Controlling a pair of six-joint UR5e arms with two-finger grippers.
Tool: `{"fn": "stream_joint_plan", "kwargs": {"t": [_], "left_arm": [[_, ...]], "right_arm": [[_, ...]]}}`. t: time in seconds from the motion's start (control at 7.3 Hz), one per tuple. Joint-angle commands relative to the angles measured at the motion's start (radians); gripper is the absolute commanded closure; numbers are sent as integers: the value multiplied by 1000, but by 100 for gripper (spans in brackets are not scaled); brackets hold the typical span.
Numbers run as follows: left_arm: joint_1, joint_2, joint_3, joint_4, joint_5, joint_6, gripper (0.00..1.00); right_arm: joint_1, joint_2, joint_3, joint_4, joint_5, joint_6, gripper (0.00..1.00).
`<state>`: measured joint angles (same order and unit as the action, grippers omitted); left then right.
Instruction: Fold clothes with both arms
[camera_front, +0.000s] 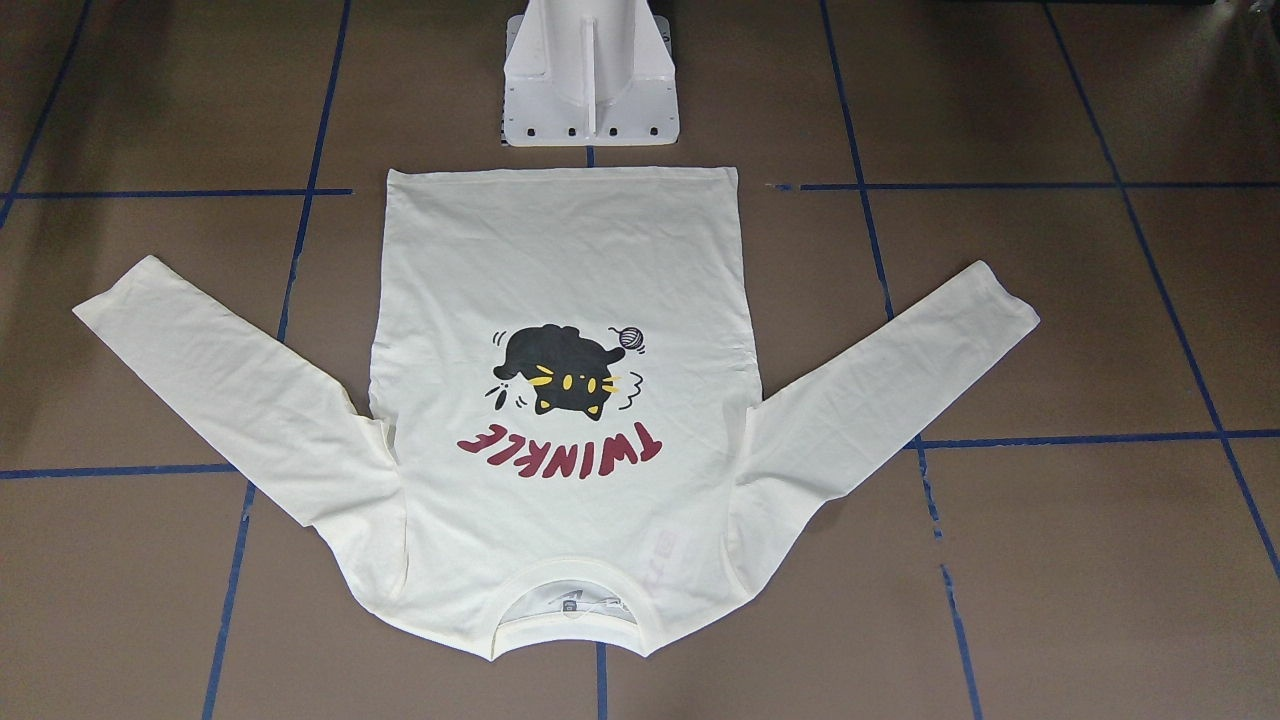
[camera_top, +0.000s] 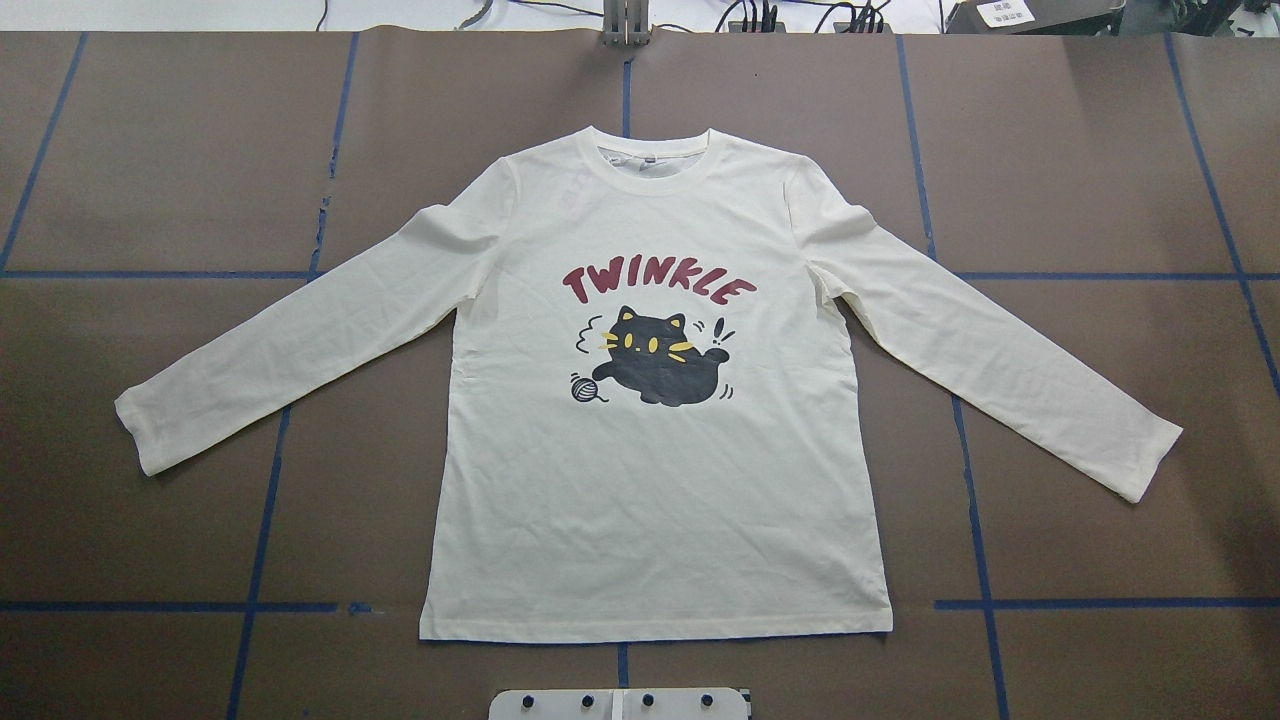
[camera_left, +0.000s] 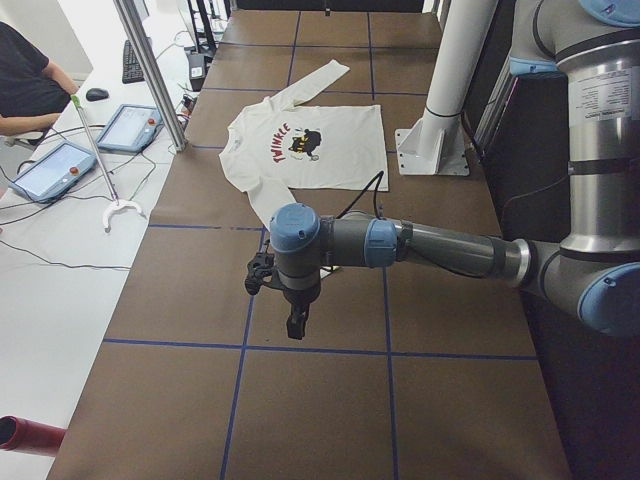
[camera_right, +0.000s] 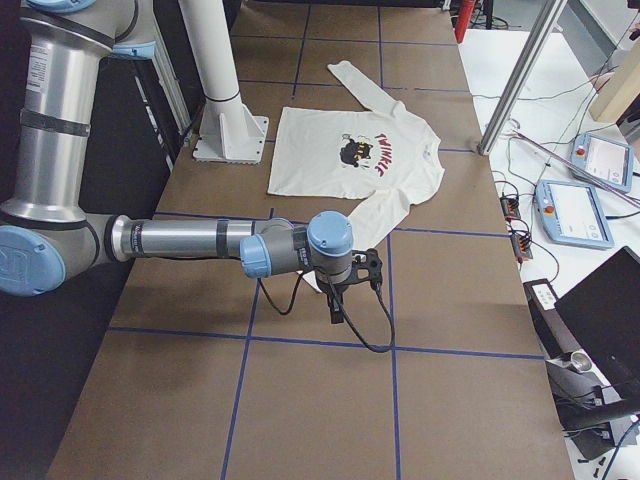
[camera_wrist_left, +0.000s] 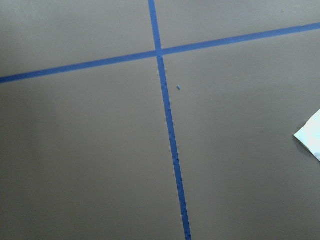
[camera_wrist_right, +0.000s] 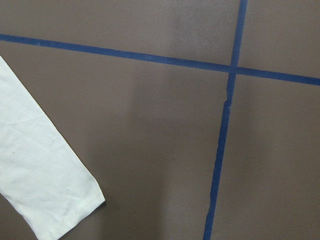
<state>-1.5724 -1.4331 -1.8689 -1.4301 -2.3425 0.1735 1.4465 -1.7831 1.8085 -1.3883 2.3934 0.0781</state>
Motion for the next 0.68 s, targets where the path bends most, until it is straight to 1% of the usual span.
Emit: {"fn": "stream_joint_plan", "kwargs": {"t": [0.0, 0.14, 0.27, 0.41, 0.55], "left_arm": [[2, 10, 3, -30, -93, 0, 0], [2, 13, -1, -30, -98, 1, 0], [2, 13, -4, -32, -122, 3, 0], [2, 13, -7, -33, -127, 4, 0], [2, 13, -7, -33, -129, 4, 0]], "right_arm": [[-69, 2, -8, 17, 38, 85, 0], [-104, 2, -24, 61, 38, 151, 0], [-135, 4, -55, 145, 38, 252, 0], [-206, 4, -96, 302, 27, 416, 0], [-278, 4, -169, 484, -11, 569, 0]]}}
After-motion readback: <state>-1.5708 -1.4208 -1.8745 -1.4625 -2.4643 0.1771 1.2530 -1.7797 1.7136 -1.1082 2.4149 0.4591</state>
